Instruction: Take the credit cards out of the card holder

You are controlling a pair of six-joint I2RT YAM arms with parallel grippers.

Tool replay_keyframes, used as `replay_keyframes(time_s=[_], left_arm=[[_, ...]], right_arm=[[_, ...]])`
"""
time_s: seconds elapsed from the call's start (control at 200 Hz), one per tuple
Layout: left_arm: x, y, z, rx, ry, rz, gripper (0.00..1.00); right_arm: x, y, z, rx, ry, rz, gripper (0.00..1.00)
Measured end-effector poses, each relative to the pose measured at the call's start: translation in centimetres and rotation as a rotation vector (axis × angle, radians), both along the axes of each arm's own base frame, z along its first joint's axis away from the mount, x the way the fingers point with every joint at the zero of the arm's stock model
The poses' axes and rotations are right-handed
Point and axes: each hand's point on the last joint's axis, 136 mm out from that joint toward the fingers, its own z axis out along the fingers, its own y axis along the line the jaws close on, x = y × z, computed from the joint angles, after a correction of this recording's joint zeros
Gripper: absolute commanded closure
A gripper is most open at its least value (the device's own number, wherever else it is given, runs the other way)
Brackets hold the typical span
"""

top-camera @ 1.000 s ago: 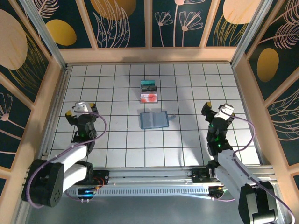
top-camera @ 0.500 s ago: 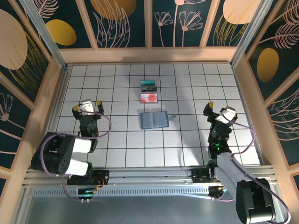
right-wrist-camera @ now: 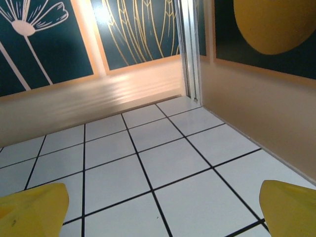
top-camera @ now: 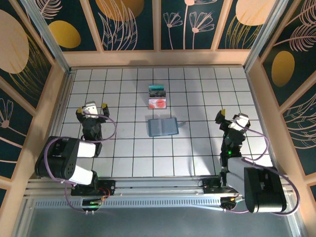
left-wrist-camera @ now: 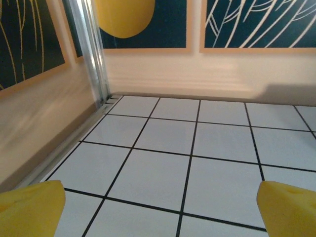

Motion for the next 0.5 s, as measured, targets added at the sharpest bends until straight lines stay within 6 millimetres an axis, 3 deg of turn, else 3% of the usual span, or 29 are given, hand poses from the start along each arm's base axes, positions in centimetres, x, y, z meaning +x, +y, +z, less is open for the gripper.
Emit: replay_keyframes(time_s=[0.18, 0.495], left_arm=[[0.5, 1.5, 0.0, -0.032, 0.011, 0.081, 0.01], [0.5, 1.2, -0.9, -0.039, 0.05, 0.06, 0.01]], right_arm=[[0.9, 0.7, -1.3, 0.0, 0.017, 0.05, 0.01], [3.2, 2.2, -3.9, 0.004, 0.072, 0.194, 0.01]])
